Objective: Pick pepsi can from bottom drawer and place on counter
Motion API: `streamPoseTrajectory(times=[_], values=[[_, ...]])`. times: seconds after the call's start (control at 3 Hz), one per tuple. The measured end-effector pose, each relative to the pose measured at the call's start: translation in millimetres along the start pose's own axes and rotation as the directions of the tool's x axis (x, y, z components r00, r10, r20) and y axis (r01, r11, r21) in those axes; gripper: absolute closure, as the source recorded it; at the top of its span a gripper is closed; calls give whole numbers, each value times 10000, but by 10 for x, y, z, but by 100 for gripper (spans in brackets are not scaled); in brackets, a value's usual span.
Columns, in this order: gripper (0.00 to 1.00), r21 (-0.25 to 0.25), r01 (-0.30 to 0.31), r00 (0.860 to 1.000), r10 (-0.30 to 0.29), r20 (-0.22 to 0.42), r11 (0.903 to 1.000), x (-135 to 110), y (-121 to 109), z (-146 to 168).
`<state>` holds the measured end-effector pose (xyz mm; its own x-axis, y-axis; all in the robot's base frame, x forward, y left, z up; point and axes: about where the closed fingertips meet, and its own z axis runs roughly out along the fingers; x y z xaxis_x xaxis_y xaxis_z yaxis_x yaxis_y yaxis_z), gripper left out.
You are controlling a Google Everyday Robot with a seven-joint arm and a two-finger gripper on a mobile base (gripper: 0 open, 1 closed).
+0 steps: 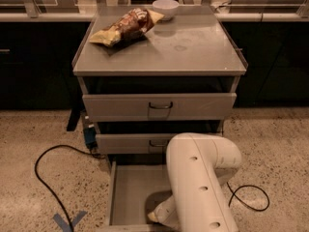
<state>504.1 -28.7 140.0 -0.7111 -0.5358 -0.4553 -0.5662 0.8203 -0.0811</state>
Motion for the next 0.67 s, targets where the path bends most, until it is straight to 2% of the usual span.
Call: streamPoseTrajectory(times=[0.33, 0.67], values=[[100, 262, -190, 9988, 178, 457, 9995, -148, -171, -170], [100, 655, -127, 9942, 57, 1073, 9978, -426, -359, -390]])
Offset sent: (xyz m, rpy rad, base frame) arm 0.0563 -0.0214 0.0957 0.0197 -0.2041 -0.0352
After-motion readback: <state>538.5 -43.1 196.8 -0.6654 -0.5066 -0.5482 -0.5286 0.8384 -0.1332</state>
